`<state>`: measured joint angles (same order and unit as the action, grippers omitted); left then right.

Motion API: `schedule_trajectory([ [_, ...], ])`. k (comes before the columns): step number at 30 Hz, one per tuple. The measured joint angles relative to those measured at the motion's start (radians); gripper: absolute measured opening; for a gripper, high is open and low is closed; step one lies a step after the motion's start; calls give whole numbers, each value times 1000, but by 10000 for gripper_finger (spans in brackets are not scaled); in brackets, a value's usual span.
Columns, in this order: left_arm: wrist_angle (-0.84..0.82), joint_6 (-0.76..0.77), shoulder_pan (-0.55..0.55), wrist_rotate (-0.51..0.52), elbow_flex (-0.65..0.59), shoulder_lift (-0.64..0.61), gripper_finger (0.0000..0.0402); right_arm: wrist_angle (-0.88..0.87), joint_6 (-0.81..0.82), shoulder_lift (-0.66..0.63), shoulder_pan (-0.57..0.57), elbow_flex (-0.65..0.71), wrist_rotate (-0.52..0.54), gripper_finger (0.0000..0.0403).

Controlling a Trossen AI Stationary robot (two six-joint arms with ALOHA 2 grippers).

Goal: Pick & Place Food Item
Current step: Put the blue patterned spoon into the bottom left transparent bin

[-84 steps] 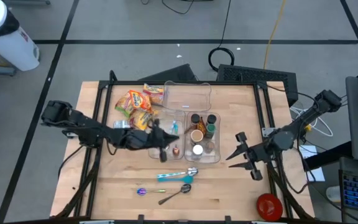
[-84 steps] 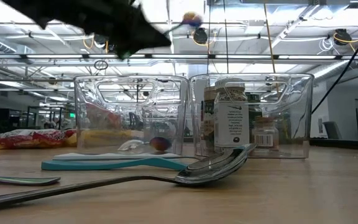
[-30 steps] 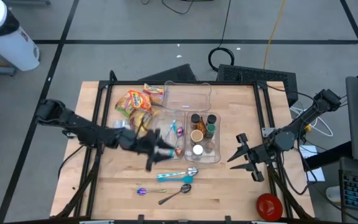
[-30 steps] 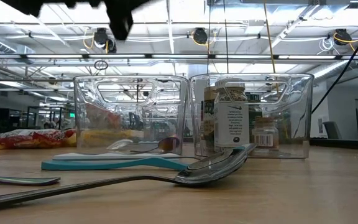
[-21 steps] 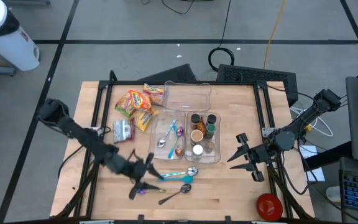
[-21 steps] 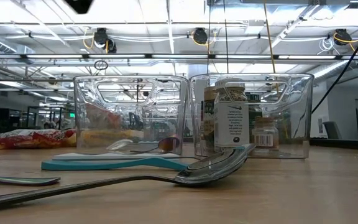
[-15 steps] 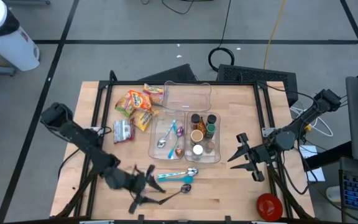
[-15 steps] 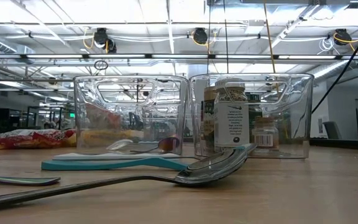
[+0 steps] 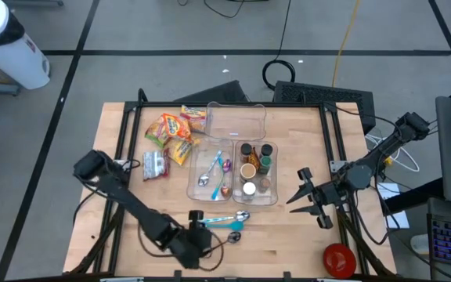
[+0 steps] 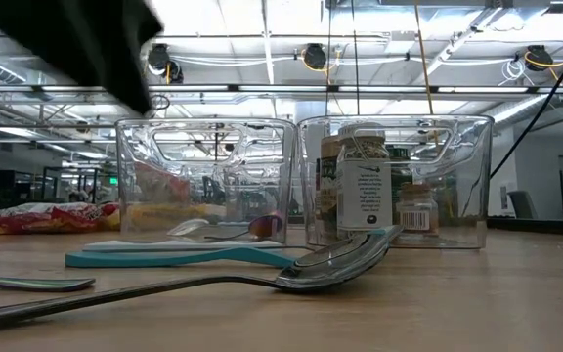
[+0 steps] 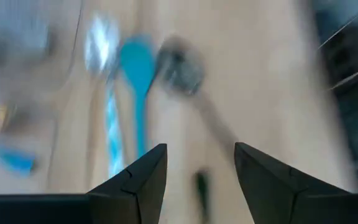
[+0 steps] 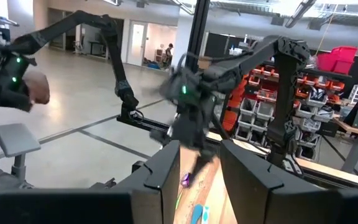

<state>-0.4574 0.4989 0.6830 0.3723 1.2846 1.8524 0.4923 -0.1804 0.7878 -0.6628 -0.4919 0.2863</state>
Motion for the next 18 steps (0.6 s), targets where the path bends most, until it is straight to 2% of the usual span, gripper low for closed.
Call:
schedule_trajectory([
  [5,-100,97,-55,14,0,52,196,0,0,0,0,0,0,106],
  [18,-63,191,-111,-23,-73,60,195,0,0,0,0,0,0,106],
])
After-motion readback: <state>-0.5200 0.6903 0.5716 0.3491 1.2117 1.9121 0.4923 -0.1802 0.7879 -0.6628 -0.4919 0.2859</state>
